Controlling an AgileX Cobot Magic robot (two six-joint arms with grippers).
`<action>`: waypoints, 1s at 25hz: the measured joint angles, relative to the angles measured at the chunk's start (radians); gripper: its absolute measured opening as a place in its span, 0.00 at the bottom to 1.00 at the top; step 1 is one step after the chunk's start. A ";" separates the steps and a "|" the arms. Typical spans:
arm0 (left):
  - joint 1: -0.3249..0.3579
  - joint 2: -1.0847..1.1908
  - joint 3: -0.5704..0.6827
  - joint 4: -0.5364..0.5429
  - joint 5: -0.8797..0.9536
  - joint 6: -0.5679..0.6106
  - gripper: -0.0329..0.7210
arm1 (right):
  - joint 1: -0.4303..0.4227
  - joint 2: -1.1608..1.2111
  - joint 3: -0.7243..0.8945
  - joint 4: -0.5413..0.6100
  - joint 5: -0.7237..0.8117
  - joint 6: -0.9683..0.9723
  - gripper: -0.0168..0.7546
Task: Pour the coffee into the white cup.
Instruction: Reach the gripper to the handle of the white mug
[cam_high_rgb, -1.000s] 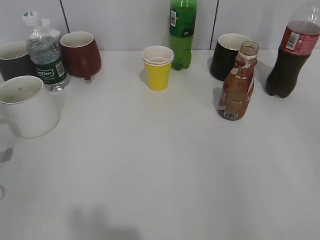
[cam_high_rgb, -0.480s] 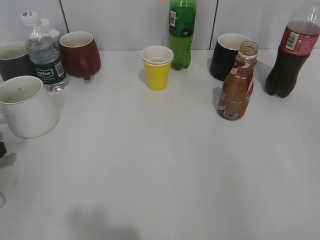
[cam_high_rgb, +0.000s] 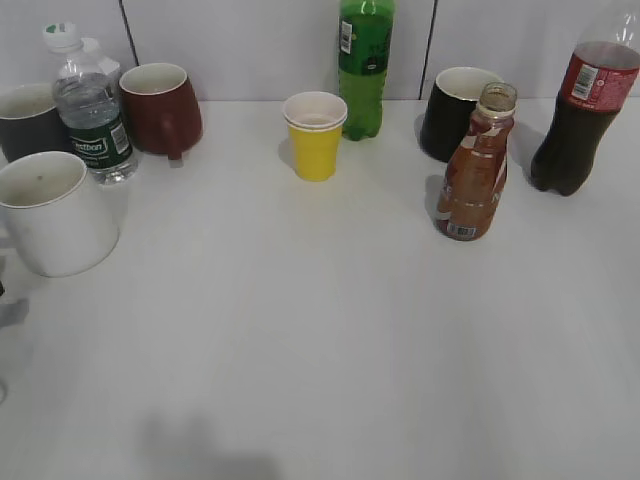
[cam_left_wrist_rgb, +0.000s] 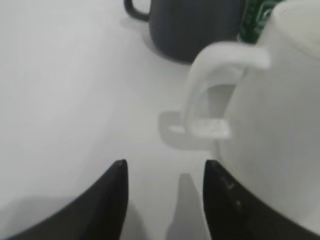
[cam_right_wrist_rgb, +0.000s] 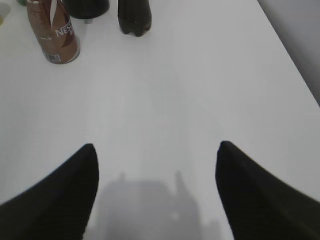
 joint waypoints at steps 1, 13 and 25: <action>0.001 -0.007 -0.004 0.006 -0.002 0.000 0.55 | 0.000 0.000 0.000 0.000 0.000 0.000 0.76; 0.066 -0.012 -0.029 0.116 -0.001 0.000 0.56 | 0.000 0.000 0.000 0.000 0.000 0.000 0.76; 0.075 -0.012 -0.129 0.176 0.074 -0.002 0.56 | 0.000 0.000 0.000 0.000 0.000 0.000 0.76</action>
